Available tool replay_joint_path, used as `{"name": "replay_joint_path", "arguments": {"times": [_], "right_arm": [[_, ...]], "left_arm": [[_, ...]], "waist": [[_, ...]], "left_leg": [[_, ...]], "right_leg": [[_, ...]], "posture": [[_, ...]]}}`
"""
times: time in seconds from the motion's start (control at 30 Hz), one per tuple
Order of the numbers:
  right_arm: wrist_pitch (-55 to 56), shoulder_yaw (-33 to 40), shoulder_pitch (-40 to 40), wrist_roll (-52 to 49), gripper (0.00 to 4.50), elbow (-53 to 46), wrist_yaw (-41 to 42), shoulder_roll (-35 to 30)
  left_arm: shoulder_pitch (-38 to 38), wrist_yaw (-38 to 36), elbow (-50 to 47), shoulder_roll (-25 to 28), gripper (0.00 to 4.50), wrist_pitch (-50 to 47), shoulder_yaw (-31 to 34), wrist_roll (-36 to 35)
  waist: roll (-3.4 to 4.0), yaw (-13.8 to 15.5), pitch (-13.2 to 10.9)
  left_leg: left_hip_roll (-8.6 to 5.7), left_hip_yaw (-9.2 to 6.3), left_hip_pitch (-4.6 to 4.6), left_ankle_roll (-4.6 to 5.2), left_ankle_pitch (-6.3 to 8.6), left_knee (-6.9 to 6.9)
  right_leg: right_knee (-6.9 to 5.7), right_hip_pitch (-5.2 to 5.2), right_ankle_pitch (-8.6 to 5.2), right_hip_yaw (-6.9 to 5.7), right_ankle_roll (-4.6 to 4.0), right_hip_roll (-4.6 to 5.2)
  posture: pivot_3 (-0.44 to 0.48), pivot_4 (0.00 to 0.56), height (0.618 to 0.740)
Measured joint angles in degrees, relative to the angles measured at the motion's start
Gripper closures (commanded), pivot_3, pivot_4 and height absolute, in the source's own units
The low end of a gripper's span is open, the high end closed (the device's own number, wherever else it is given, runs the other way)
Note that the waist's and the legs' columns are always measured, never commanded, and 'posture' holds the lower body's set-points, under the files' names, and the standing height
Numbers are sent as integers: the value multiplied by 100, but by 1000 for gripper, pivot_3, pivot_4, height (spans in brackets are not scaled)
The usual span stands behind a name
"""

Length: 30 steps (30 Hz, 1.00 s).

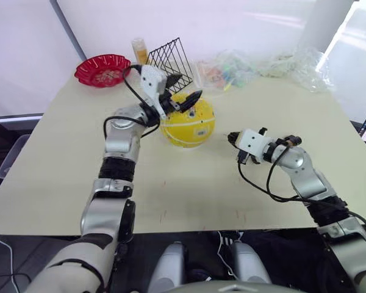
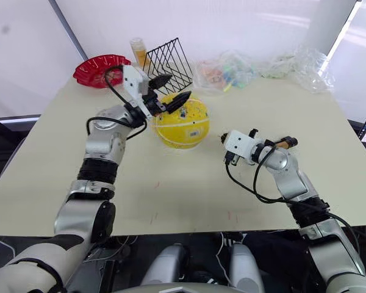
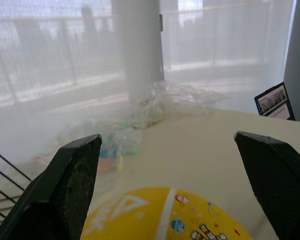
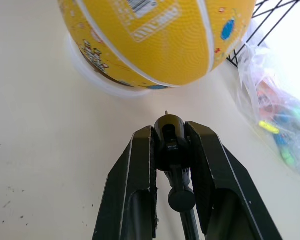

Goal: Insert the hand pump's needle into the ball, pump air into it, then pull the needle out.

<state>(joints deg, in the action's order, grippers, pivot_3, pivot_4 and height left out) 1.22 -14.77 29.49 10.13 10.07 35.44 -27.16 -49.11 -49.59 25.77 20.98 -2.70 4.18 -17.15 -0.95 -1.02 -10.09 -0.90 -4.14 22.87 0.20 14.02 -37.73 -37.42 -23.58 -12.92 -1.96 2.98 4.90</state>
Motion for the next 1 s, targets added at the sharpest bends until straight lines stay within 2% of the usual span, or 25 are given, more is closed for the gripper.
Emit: {"name": "replay_joint_path", "arguments": {"times": [0.13, 0.33, 0.5, 0.53, 0.63, 0.67, 0.7, 0.73, 0.8, 1.0], "right_arm": [[20, 33, -94, -60, 4131, 51, -73, 58], [34, 307, -278, -208, 4131, 180, -199, 106], [34, 418, -304, -339, 4131, 250, -222, 184], [32, 433, -297, -367, 3327, 275, -221, 201], [27, 476, -292, -491, 2015, 351, -216, 258], [26, 480, -292, -536, 1314, 387, -213, 277], [25, 483, -286, -554, 1070, 396, -210, 280], [26, 482, -269, -575, 434, 396, -201, 303], [27, 533, -270, -630, 60, 399, -175, 295], [-117, 779, -377, -1010, 60, 103, 58, 247]], "left_arm": [[528, -524, -741, 308, 0, -438, -6, -362], [1801, -1451, -2199, 1269, 0, -1395, 57, -1204], [2630, -1888, -2955, 1835, 0, -1792, 296, -1666], [2857, -1957, -3096, 1931, 0, -1838, 400, -1748], [3373, -2119, -3327, 2158, 0, -1854, 559, -1864], [3571, -2173, -3412, 2222, 0, -1854, 647, -1904], [3632, -2189, -3433, 2241, 0, -1850, 687, -1910], [3772, -2205, -3482, 2283, 0, -1830, 770, -1917], [4125, -2266, -3538, 2379, 0, -1817, 950, -1951], [4570, -2252, -3535, 2387, 0, -1636, 1248, -1969]], "waist": [[-1, 17, -4], [2, -30, -7], [1, -17, -11], [1, -15, -11], [3, -13, -12], [3, 4, -13], [3, 14, -14], [3, 10, -14], [6, -3, -15], [8, 24, -17]], "left_leg": [[1, 3, 0, 2, 1, 2], [9, 29, -11, 2, 1, 27], [14, 44, -17, 4, 2, 28], [15, 44, -17, 4, 2, 28], [16, 45, -18, 4, 2, 28], [17, 44, -18, 4, 2, 28], [17, 44, -18, 4, 2, 28], [18, 46, -19, 4, 2, 28], [19, 53, -22, 4, 2, 29], [22, 51, -21, 4, 2, 30]], "right_leg": [[1, -2, 0, 2, 0, 0], [1, -14, 0, 27, -2, -3], [0, -14, 0, 37, -2, -3], [0, -15, 0, 37, -2, -3], [-1, -15, 0, 37, -2, -4], [-1, -16, 0, 35, -2, -5], [-2, -15, 0, 35, -2, -4], [-1, -16, 0, 36, -2, -5], [-1, -16, 0, 42, -3, -5], [-2, -17, 0, 39, -3, -7]], "posture": [[0, 150, 737], [0, 150, 737], [0, 150, 737], [0, 150, 737], [0, 150, 737], [0, 150, 737], [0, 150, 737], [0, 150, 737], [0, 150, 737], [0, 150, 737]]}}
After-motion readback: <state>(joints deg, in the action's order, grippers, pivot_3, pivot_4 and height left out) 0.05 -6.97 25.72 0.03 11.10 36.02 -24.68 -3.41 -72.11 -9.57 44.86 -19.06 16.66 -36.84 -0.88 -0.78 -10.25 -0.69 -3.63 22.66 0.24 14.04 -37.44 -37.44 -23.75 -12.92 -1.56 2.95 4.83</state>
